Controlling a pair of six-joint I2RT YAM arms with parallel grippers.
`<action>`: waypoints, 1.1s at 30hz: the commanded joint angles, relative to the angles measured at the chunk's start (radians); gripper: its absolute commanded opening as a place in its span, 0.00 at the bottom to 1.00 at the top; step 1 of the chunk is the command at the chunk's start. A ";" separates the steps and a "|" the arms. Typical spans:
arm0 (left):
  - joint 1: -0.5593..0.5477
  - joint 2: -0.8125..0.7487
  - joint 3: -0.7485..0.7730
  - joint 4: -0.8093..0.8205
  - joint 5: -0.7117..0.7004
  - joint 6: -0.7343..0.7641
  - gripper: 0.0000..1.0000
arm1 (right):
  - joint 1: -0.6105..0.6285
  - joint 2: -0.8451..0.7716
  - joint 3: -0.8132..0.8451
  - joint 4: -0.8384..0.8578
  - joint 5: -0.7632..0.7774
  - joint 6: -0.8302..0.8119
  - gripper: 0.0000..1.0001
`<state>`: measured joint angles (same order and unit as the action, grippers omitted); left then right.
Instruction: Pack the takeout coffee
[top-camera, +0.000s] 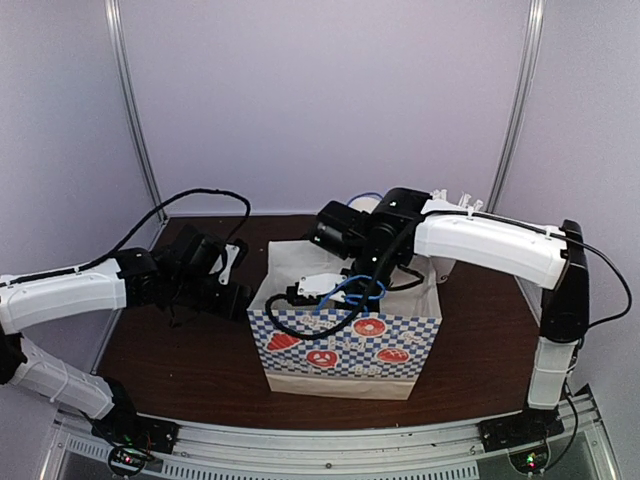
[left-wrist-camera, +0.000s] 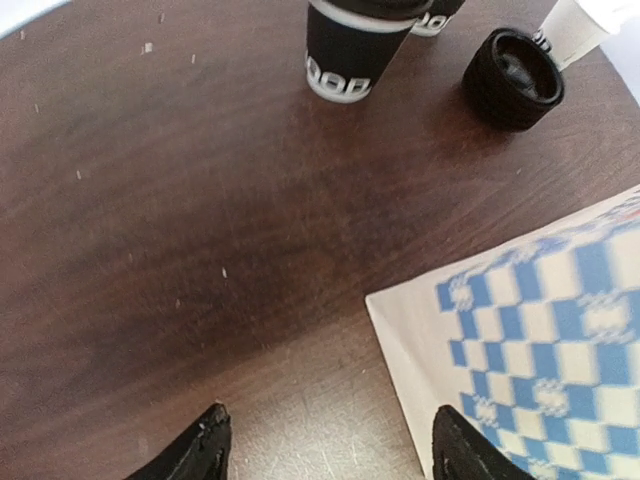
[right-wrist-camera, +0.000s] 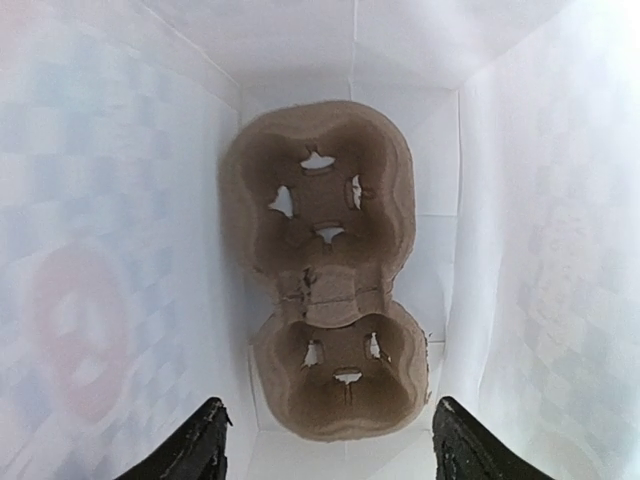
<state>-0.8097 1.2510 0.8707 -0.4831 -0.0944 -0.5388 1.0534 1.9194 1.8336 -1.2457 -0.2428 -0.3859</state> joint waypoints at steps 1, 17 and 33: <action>0.000 -0.006 0.147 -0.085 -0.049 0.124 0.70 | -0.005 -0.068 0.077 -0.078 -0.050 -0.044 0.71; -0.019 0.060 0.546 -0.029 0.241 0.554 0.73 | -0.125 -0.241 0.237 -0.159 -0.248 -0.162 0.70; -0.074 0.423 0.856 -0.179 0.316 0.771 0.55 | -0.433 -0.462 0.117 -0.214 -0.486 -0.233 0.69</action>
<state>-0.8837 1.6531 1.6577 -0.6376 0.2096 0.1471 0.6739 1.4902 2.0098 -1.4506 -0.6830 -0.6006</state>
